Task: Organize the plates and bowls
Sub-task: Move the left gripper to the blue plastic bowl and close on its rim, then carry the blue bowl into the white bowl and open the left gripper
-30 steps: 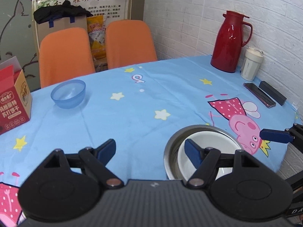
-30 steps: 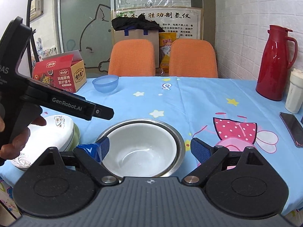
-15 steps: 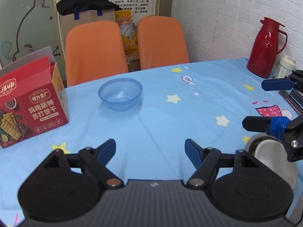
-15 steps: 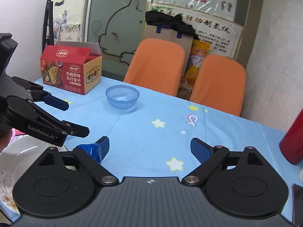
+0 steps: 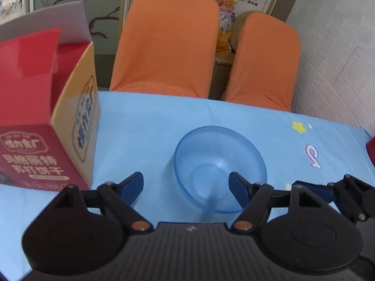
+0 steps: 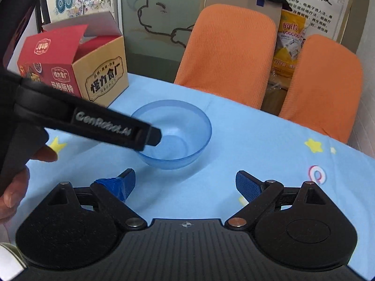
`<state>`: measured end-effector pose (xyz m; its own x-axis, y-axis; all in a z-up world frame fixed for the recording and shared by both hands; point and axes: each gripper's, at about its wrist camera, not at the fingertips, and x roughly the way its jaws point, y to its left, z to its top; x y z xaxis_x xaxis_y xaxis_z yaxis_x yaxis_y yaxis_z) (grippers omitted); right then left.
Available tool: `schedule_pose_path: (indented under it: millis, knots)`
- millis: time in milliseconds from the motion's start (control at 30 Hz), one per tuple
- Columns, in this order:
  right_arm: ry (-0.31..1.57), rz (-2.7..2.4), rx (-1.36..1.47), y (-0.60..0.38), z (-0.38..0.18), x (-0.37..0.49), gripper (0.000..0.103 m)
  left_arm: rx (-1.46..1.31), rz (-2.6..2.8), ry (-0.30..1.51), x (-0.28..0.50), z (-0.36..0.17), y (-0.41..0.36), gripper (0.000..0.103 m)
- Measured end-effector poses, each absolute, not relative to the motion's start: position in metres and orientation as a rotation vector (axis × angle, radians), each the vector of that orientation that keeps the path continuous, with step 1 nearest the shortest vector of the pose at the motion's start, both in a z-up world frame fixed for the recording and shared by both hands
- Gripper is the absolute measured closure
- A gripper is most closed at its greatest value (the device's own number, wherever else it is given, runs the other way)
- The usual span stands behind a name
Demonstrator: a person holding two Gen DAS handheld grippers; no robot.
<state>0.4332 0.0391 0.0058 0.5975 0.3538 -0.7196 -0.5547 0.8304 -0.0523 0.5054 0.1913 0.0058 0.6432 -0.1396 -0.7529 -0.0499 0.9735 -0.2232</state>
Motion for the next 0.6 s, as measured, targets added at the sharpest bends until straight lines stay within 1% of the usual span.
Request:
schedule_pose_path:
  millis: [200, 267, 300, 333, 400, 500, 600]
  knots:
    - [0.773, 0.513, -0.262, 0.05, -0.011, 0.444, 0.023, -0.218, -0.057, 0.886, 0.533, -0.014, 0.186, 0.03]
    - [0.766, 0.512, -0.235, 0.053, -0.014, 0.446, 0.023, -0.178, -0.072, 0.875, 0.533, -0.014, 0.183, 0.033]
    - [0.754, 0.523, -0.225, 0.055, -0.016, 0.447, 0.025, -0.166, -0.078, 0.87, 0.532, -0.015, 0.183, 0.04]
    - [0.75, 0.53, -0.228, 0.057, -0.018, 0.448, 0.025, -0.155, -0.084, 0.868, 0.531, -0.015, 0.183, 0.043]
    - [0.744, 0.538, -0.231, 0.064, -0.022, 0.453, 0.026, -0.146, -0.091, 0.865, 0.533, -0.014, 0.183, 0.056]
    - [0.675, 0.564, -0.246, 0.067, -0.023, 0.449, 0.028, -0.138, -0.114, 0.868, 0.531, -0.013, 0.185, 0.059]
    - [0.625, 0.605, -0.283, 0.07, -0.016, 0.438, 0.028, -0.144, -0.139, 0.867, 0.528, -0.012, 0.184, 0.059]
